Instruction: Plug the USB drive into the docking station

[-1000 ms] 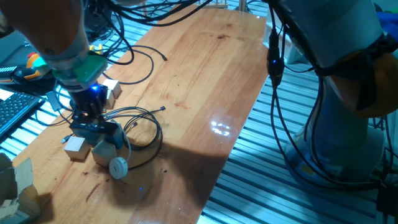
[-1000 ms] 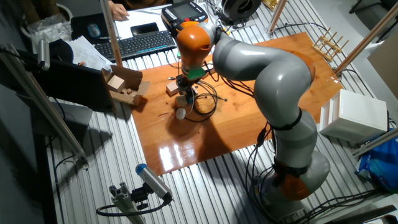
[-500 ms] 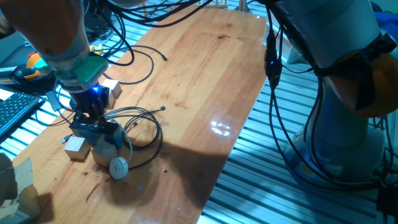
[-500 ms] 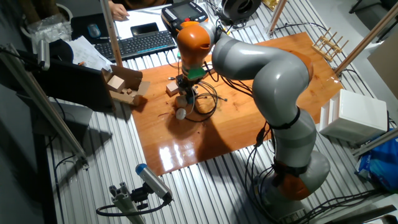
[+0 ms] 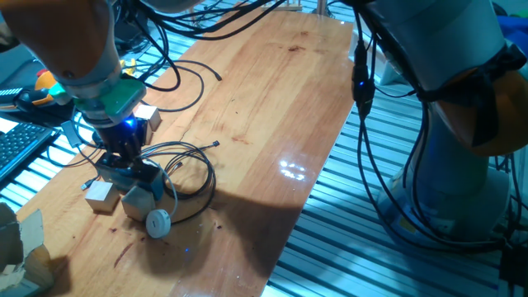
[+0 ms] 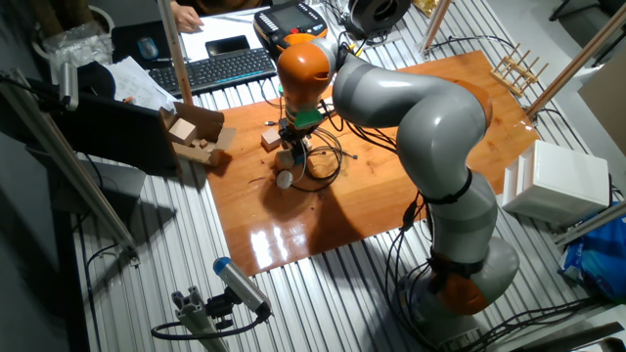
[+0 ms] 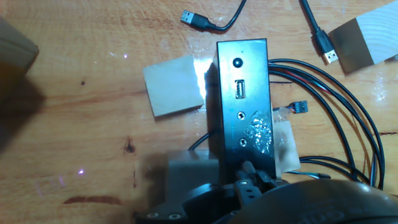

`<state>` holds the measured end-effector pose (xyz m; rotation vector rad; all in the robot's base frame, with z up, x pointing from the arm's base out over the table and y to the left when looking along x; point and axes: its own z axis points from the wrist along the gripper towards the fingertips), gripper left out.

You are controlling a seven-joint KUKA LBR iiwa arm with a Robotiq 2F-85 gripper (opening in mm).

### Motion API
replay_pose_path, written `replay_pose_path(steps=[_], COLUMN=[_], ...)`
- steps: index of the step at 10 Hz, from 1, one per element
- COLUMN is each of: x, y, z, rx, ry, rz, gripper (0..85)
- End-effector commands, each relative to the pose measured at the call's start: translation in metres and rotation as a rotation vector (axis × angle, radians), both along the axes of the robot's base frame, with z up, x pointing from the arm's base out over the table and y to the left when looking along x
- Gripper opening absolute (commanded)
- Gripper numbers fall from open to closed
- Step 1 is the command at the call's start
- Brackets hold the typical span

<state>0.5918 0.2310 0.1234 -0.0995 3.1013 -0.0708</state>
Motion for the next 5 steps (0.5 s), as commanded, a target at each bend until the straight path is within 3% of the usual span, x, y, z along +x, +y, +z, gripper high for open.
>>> replay_pose_path(steps=[1, 5], x=[0.0001, 0.0031], y=[-0.0003, -0.0025], z=[-0.0002, -0.0014], rx=[0.0, 0.007], ry=[0.002, 0.009], rz=[0.002, 0.02], gripper=[0.0, 0.0])
